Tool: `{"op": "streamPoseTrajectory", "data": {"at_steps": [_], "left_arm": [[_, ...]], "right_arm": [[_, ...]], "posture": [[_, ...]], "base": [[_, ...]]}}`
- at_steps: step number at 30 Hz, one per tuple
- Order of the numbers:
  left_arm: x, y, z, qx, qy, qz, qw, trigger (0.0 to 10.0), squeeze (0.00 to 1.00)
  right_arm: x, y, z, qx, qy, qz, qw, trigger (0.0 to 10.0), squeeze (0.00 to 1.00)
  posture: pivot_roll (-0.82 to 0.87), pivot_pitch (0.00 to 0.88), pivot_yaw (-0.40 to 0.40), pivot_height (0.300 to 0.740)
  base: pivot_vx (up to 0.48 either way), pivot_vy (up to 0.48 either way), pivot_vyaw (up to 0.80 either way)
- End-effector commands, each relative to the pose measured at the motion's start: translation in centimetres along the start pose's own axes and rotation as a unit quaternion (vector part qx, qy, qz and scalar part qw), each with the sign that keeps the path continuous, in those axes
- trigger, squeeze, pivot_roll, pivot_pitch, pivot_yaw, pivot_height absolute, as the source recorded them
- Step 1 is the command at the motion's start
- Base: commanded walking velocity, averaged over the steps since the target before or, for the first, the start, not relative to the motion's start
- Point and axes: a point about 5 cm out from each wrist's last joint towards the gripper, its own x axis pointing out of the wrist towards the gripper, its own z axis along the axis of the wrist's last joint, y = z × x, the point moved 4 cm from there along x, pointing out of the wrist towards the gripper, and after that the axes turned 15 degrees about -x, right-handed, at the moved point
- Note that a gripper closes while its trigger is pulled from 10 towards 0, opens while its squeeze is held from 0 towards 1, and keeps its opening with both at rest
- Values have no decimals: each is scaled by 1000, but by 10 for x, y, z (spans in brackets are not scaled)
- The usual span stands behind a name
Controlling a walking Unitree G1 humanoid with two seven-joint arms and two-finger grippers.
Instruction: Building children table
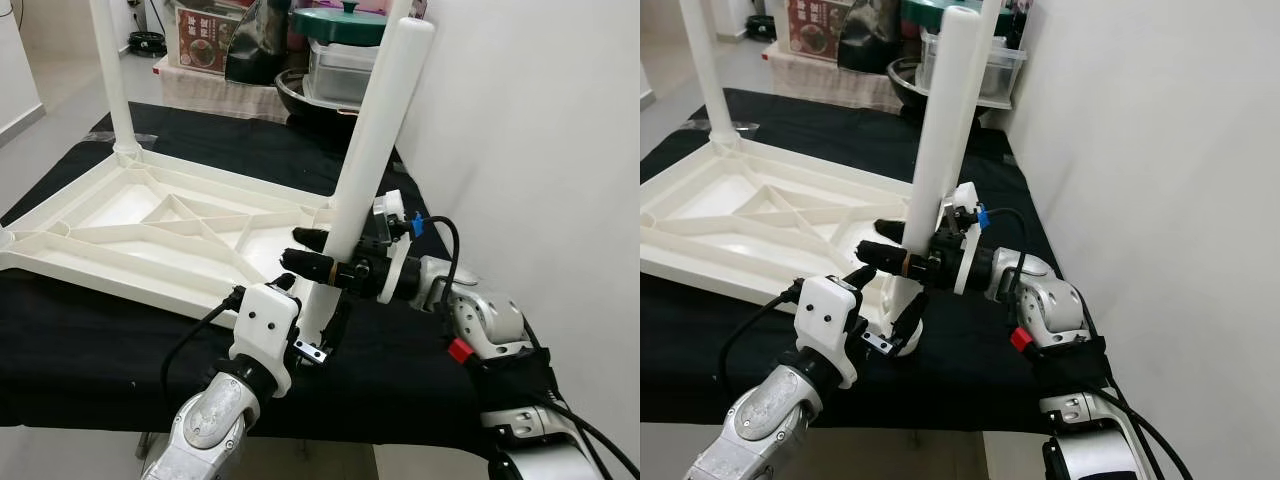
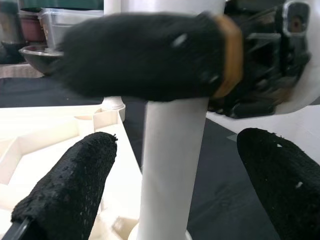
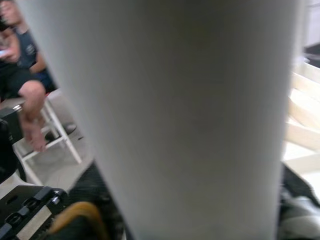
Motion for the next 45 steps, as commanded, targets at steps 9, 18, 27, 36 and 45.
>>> {"op": "streamPoseTrajectory", "data": {"at_steps": [9, 18, 27, 36, 45], "left_arm": [[-1, 0, -6, -2, 12, -1, 1000, 10000, 0], [-1, 0, -7, -2, 13, -2, 1000, 10000, 0], [0, -1, -8, -3, 13, -4, 1000, 10000, 0], [0, -2, -8, 0, 14, -6, 1000, 10000, 0], [0, -2, -8, 0, 14, -6, 1000, 10000, 0]], "right_arm": [[16, -31, -16, -43, 53, -102, 992, 0, 0], [-24, -89, -25, -2, 130, -407, 904, 0, 0], [-77, -96, -46, 33, 186, -652, 734, 0, 0], [-76, -74, -58, 71, 189, -743, 638, 0, 0], [-68, -82, -41, 68, 133, -727, 670, 10000, 1000]], "posture": [[129, 9, -183, 740], [119, 7, -178, 740], [124, 8, -176, 740], [123, 5, -178, 740], [122, 5, -175, 740]], "base": [[0, 0, 0], [0, 0, 0], [0, 0, 0], [0, 0, 0], [0, 0, 0]]}}
